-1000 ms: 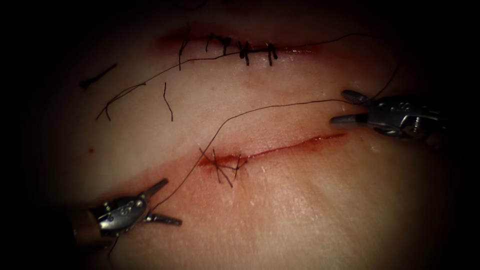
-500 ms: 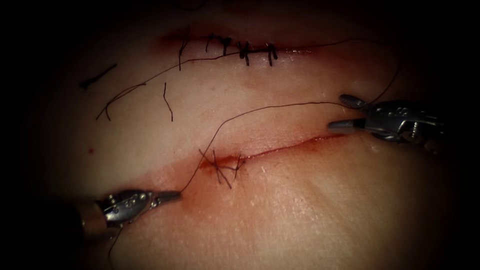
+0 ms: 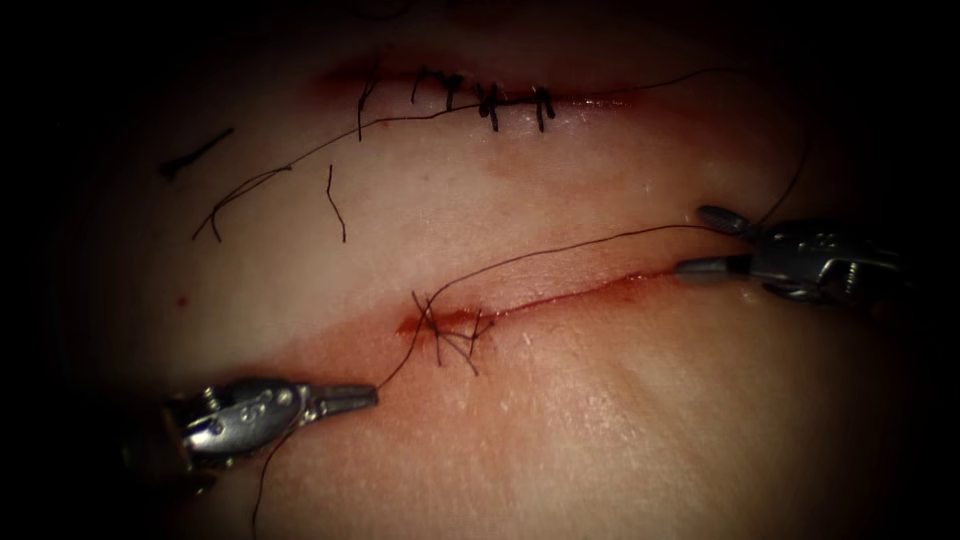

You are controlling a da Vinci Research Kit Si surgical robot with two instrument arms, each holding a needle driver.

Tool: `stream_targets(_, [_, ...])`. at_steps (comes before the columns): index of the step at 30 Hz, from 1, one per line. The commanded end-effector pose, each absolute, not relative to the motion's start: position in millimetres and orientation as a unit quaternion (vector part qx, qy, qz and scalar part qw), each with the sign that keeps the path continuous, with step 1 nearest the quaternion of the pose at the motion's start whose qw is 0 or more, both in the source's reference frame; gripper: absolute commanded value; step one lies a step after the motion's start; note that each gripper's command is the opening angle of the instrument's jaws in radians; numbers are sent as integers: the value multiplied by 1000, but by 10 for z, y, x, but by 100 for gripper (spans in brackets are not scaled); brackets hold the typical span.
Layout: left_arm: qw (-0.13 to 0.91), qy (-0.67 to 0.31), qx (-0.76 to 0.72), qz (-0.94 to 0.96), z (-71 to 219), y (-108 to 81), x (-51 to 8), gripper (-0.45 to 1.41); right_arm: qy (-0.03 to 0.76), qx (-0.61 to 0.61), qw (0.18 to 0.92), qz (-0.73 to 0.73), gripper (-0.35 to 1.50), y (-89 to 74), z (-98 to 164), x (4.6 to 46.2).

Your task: Wound Closure

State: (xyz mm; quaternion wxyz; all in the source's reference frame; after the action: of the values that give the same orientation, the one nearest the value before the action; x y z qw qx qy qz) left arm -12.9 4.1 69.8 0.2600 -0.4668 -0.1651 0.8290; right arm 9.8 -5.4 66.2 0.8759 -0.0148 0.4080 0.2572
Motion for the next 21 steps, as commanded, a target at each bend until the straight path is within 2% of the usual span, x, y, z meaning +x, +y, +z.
stream_targets(1, [259, -165, -474, 826, 697, 44, -141, -45, 411, -11, 873, 261, 148, -61, 669, 89])
stream_targets(3, [258, -164, -478, 823, 690, 51, -147, -45, 414, -12, 872, 263, 148, -62, 669, 84])
stream_targets(6, [250, -159, -493, 818, 656, 94, -189, -45, 420, -9, 868, 264, 148, -72, 673, 71])
stream_targets(15, [248, -165, -527, 796, 627, 165, -274, -45, 423, -11, 866, 268, 148, -87, 681, 74])
stream_targets(21, [248, -164, -537, 790, 630, 203, -305, -45, 424, -10, 865, 268, 148, -105, 681, 75])
